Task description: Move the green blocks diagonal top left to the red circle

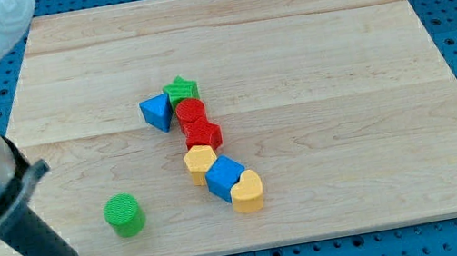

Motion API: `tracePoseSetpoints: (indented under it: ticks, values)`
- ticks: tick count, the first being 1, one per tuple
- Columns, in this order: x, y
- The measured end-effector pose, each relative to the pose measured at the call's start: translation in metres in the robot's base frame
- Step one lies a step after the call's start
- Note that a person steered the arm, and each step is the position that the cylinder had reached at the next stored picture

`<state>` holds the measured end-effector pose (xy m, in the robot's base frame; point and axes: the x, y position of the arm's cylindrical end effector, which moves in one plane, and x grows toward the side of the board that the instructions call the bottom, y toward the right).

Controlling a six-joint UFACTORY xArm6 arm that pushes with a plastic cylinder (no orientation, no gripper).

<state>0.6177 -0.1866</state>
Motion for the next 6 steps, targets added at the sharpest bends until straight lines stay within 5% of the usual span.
tracePoseSetpoints:
  ticks: [2,6]
  values:
    - [-0.011,0.072]
    - [-0.088,0.037]
